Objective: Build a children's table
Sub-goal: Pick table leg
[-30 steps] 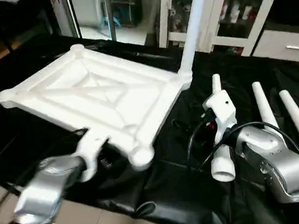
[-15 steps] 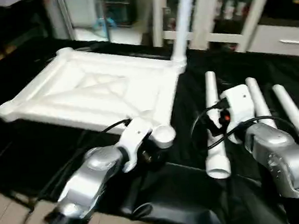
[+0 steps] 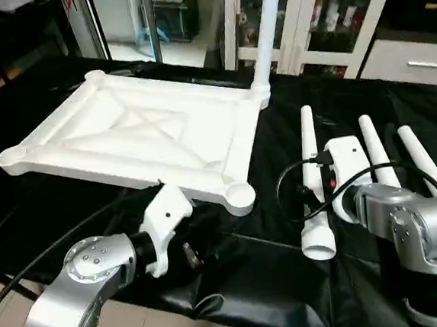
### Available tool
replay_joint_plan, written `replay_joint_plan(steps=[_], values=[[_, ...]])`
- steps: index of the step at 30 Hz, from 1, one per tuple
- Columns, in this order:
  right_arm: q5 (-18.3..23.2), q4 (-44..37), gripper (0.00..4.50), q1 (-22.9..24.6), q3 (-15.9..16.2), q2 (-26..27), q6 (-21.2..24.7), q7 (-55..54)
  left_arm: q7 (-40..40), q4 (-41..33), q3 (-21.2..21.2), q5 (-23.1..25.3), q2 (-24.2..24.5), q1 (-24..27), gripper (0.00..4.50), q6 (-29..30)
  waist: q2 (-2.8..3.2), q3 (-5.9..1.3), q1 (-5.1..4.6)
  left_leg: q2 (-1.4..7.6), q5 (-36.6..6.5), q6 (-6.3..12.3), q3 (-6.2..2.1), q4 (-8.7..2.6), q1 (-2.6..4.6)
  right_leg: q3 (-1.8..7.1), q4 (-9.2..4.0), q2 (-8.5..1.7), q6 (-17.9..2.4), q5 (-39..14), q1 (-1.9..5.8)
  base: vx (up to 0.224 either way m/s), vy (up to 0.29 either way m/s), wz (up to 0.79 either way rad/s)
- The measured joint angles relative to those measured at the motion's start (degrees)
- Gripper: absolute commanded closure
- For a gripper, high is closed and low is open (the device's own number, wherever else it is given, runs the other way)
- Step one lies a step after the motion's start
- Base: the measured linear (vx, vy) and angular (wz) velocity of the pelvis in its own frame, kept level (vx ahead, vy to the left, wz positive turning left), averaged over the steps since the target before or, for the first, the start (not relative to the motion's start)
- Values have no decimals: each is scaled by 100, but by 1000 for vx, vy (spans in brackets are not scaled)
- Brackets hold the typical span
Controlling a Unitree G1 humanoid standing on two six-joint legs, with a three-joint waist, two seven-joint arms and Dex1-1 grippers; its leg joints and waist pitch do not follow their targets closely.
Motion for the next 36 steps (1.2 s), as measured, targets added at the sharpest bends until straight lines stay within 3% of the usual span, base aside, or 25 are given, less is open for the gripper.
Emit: replay_joint_plan(steps=[3,8,31,36], values=[[-13,173,6,-1,-14,28,292,2,-76,-153,-68,-77,65,0,0,117,-36,12,1,0,3,-4,2,2,-7,4,25,0,-6,0,-19,0,0,0],[-2,337,66,3,-131,119,420,-29,-152,-421,-58,-292,214,-58,0,252,-64,8,1,1,6,-10,3,2,-4,5,40,0,-8,-5,-25,0,0,0],[-89,384,246,4,-270,264,263,-150,-34,-583,-119,-610,293,-96,0,403,-107,-18,4,2,23,-38,-2,7,2,5,58,1,3,-6,-24,0,0,0],[-92,384,262,6,-269,267,255,-117,-29,-567,-124,-659,292,-96,0,397,-124,-19,3,2,23,-38,-2,11,2,6,58,2,4,-6,-24,0,0,0]])
